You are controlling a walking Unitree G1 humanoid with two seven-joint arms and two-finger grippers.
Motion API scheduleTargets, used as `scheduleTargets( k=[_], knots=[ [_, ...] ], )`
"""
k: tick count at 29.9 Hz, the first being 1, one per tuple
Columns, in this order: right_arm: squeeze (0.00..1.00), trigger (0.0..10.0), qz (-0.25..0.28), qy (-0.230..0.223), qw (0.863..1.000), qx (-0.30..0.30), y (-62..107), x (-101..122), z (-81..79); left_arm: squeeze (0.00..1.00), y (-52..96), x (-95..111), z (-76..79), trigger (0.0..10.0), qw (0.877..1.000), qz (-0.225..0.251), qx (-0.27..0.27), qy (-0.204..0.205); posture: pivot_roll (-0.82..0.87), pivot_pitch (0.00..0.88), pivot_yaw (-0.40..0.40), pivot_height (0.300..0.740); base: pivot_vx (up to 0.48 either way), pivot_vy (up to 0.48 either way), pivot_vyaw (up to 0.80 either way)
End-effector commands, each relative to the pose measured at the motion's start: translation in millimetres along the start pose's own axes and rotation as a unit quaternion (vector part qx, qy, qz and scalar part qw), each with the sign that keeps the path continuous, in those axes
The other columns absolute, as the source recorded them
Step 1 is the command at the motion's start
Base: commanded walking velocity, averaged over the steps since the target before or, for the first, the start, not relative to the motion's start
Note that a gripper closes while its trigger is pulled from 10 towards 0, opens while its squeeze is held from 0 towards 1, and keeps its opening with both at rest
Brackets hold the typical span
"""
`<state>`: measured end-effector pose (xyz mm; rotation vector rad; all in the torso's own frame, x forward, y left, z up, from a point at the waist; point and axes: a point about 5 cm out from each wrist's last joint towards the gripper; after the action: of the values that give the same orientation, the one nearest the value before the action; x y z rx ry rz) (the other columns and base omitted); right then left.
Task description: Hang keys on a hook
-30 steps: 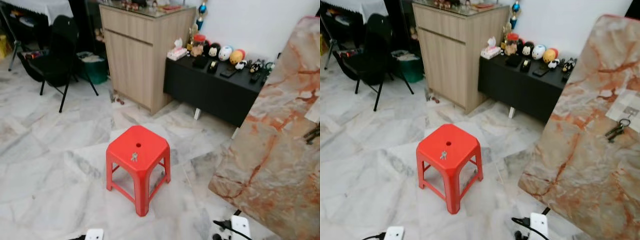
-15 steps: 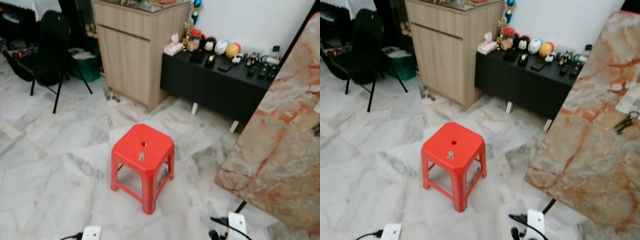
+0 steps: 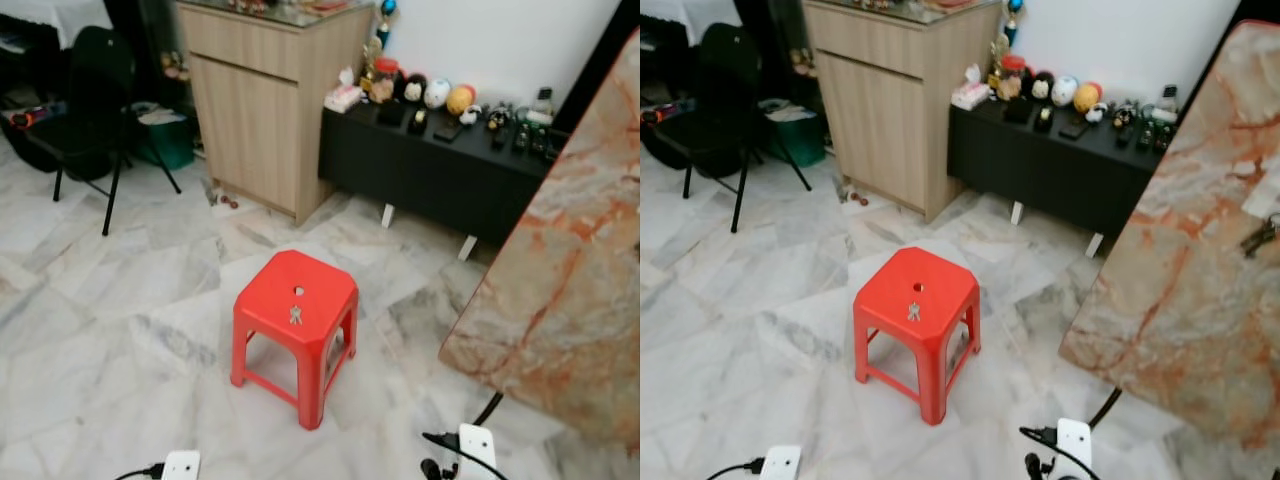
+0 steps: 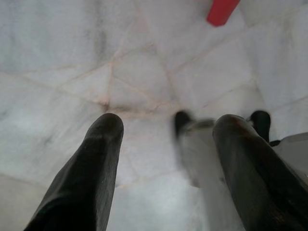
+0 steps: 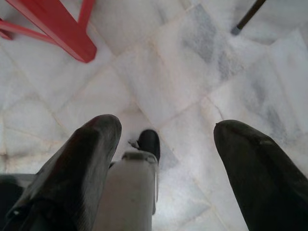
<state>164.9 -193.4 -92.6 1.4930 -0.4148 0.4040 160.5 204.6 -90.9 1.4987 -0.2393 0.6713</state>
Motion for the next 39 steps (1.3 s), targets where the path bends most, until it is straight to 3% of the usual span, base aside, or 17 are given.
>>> scheduleTargets(
  k=[1,28,39],
  knots=[
    [0.00,10.0,0.009,-0.008,1.000,0.001,-1.0,6,-3.4,0.00,1.7,-5,-7.1,10.0,1.000,-0.008,0.008,0.005,0.03,0.000,-0.062,0.740,0.000,0.296,0.00],
    [0.00,10.0,0.016,-0.026,1.000,-0.006,-0.9,6,-2.8,0.00,1.2,-3,-5.4,10.0,1.000,-0.009,0.004,0.002,0.03,0.000,-0.060,0.740,0.000,0.334,0.00],
    [0.00,10.0,0.019,-0.035,0.999,-0.009,-0.8,6,-2.7,0.00,4.3,-6,-20.9,10.0,1.000,-0.016,0.014,0.003,0.03,0.000,-0.060,0.740,0.000,0.340,-0.26]
  ],
)
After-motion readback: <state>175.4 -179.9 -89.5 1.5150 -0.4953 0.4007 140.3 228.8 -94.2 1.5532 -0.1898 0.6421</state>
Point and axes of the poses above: a point about 5 cm out from each wrist's last joint towards the gripper, its own y axis pointing back from the gripper into the wrist, its own x axis along the axis of the wrist's last joint, z = x × y, and after that the axes turned 15 degrees about y, right-handed
